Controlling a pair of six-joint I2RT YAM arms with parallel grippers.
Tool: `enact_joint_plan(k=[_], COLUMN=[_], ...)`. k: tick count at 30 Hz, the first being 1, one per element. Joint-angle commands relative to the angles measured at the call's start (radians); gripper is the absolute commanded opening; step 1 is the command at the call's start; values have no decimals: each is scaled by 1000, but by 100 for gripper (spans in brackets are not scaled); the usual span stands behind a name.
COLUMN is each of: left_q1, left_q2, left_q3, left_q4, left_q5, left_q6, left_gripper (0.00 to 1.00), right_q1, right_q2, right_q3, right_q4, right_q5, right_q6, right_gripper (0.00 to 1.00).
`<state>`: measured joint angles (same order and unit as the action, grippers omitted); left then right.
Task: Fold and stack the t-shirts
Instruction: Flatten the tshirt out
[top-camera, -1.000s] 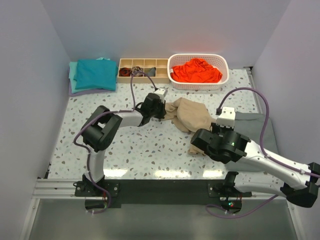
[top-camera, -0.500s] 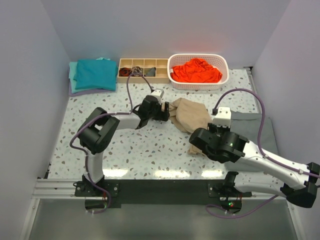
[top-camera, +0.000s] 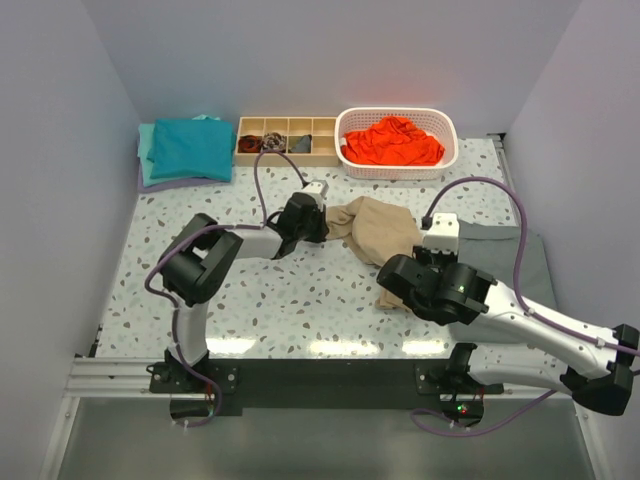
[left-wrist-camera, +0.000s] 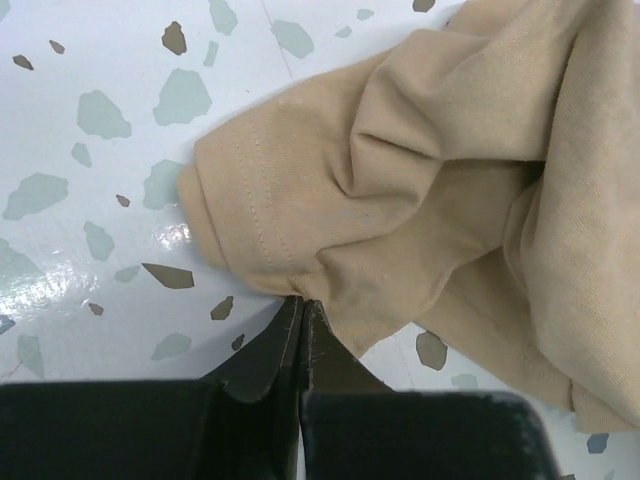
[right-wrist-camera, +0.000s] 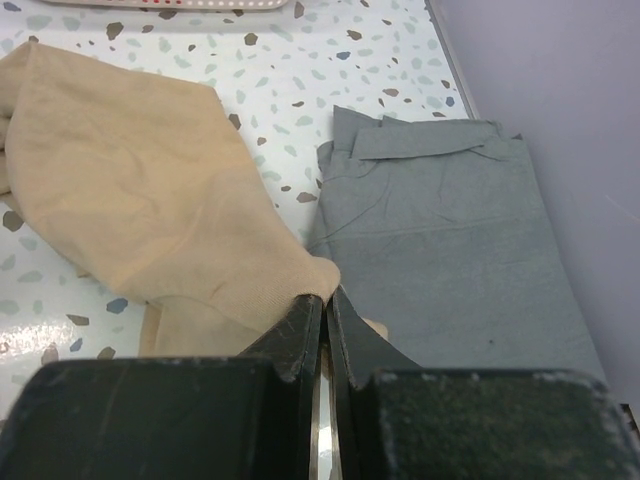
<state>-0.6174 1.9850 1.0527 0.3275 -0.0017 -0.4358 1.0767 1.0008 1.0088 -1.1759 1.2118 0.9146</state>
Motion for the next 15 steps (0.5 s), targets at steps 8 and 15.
enact_joint_plan(k=[8,15], left_q1=[1,1], left_q2=[-503,-989], left_q3=[-9,-95], left_q4=[-260,-572], left_q5=[-53,-124], left_q6=[86,16], left_gripper=[0,0], right_q1=[-3,-1], right_q2=[-169,-350], right_q3=[-15,25], right_q4=[249,317], right_q5=[-133,-386], right_q6=[-285,-451], right_gripper=[0,0])
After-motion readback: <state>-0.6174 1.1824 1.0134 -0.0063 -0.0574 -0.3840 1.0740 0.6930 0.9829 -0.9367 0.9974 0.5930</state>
